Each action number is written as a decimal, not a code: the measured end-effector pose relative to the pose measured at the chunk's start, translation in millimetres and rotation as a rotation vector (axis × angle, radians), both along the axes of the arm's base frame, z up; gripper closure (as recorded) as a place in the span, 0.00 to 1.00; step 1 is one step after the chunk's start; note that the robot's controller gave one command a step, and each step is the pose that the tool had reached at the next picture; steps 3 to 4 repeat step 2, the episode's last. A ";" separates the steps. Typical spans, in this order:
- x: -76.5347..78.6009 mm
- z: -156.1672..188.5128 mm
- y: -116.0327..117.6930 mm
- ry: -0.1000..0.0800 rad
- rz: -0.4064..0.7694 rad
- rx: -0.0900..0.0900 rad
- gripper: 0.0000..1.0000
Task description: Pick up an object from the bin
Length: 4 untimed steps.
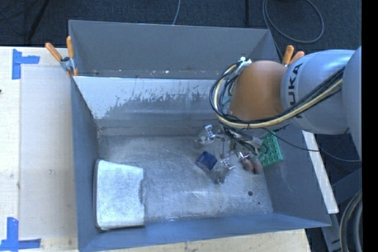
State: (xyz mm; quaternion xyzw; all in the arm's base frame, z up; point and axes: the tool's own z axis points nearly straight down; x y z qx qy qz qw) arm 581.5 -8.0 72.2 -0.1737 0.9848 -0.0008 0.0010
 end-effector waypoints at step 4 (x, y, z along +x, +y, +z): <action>6.6 157.0 12.4 -0.007 0.188 0.001 1.00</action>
Offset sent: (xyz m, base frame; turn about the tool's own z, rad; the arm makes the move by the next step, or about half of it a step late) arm 0.0000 0.0000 0.0000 0.0000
